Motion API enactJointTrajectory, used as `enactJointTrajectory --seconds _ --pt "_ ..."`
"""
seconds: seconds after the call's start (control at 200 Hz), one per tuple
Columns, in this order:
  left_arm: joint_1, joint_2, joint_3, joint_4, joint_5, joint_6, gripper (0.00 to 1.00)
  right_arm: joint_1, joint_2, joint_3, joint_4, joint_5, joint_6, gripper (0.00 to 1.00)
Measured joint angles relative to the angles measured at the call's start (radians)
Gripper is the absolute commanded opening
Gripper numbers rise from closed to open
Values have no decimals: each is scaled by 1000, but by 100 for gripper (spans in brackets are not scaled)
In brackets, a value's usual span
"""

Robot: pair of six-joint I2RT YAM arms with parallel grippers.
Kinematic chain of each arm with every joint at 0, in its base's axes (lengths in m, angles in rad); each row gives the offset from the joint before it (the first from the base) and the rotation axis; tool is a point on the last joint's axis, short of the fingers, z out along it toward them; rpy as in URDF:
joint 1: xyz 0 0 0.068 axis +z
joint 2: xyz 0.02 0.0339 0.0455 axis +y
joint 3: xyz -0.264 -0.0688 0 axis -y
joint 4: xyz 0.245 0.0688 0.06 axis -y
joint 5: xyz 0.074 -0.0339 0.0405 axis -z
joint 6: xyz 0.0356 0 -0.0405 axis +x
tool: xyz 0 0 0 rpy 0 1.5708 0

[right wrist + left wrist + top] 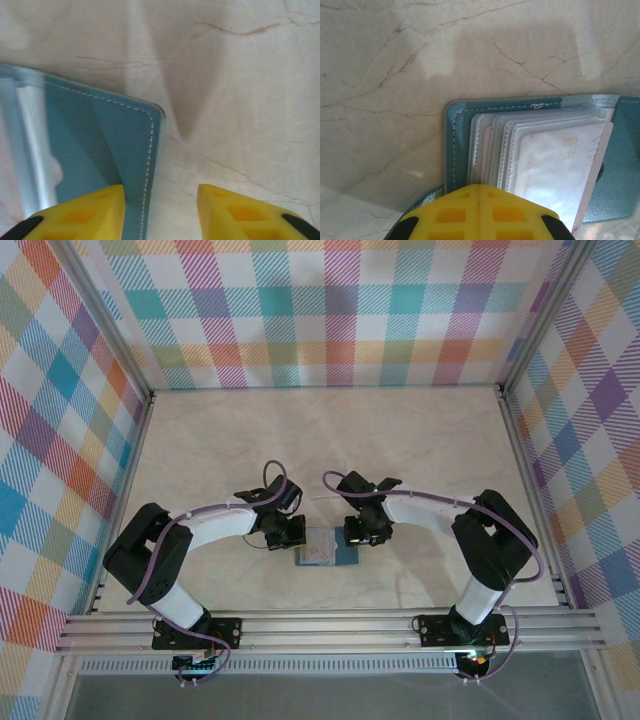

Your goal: Take the credit cards out of the card holder

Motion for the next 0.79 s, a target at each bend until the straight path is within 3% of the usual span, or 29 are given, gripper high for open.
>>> enactJointTrajectory --seconds 0.415,0.795 --pt "0 -14 -11 8 0 -2 3 22 29 33 -123 145 -5 59" --pt "0 -116 -20 -21 -12 -11 5 21 -163 43 -109 24 5 53"
